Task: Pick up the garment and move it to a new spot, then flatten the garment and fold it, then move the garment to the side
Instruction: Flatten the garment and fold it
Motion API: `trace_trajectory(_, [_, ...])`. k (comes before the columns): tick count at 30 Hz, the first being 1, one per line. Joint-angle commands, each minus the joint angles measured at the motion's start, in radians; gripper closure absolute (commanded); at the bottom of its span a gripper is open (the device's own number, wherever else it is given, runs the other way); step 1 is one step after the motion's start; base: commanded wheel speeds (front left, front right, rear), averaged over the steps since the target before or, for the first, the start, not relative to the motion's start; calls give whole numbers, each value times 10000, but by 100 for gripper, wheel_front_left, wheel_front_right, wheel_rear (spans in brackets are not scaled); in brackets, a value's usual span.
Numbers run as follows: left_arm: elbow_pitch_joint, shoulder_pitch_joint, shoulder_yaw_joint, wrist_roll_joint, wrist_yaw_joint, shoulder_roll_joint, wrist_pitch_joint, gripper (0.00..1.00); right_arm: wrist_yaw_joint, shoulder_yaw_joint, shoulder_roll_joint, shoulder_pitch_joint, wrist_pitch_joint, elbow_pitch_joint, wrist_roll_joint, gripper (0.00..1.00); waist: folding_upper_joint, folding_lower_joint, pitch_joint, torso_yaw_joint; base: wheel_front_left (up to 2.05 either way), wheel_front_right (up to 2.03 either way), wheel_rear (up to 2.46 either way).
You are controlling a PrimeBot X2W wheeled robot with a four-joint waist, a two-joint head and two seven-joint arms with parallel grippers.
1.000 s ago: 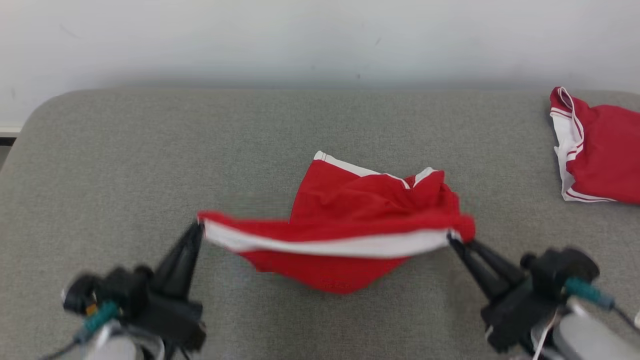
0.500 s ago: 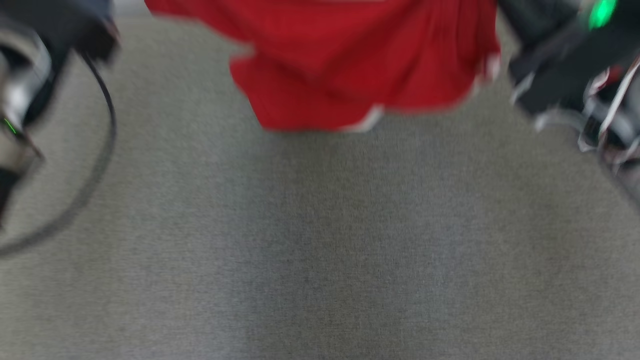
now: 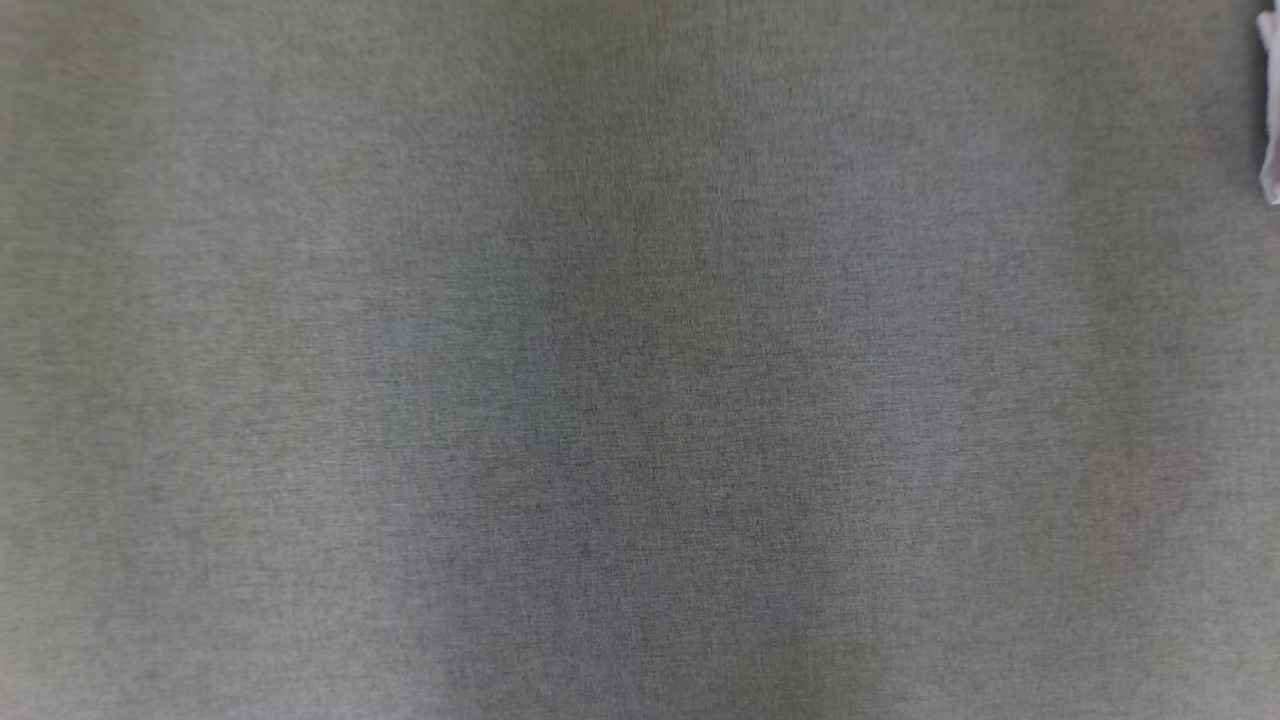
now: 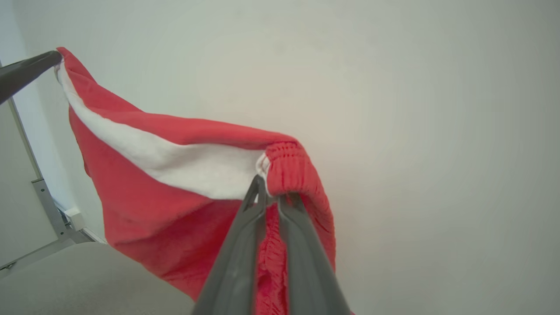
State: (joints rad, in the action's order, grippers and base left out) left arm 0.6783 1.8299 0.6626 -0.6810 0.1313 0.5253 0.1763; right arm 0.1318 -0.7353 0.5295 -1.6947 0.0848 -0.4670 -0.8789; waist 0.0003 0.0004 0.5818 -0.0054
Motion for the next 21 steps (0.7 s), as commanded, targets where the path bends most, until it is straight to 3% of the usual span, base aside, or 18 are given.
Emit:
trace_trajectory(1, [133,224,121,-118,-23,-63,97,100,-29,-104,-88,-243,-111,-128,25,100,-3,-4,315,-1,0,0,0])
trace_trajectory(7, [693,203,717,-602,-23,39,517,100,-29,-895,-58,-563,-384,-749,-227,100,-3,-4,485,152,0,0,0])
trace_trajectory(13, [320,-1180,836,-1158,-23,138,869,100,-29,-1728,598,397,-854,-431,-818,100,-3,-4,244,251,0,0,0])
trace_trajectory(18, [-775,-2980,-139,-1272,-199,213,888,100,-29,-2258,1250,1619,-1281,194,-1233,100,-3,-4,-203,244,0,0,0])
trace_trajectory(21, [-2228,-5166,-954,-1022,-719,63,884,100,-29,-2528,1789,2876,-1744,744,-1622,100,-3,-4,-715,266,0,0,0])
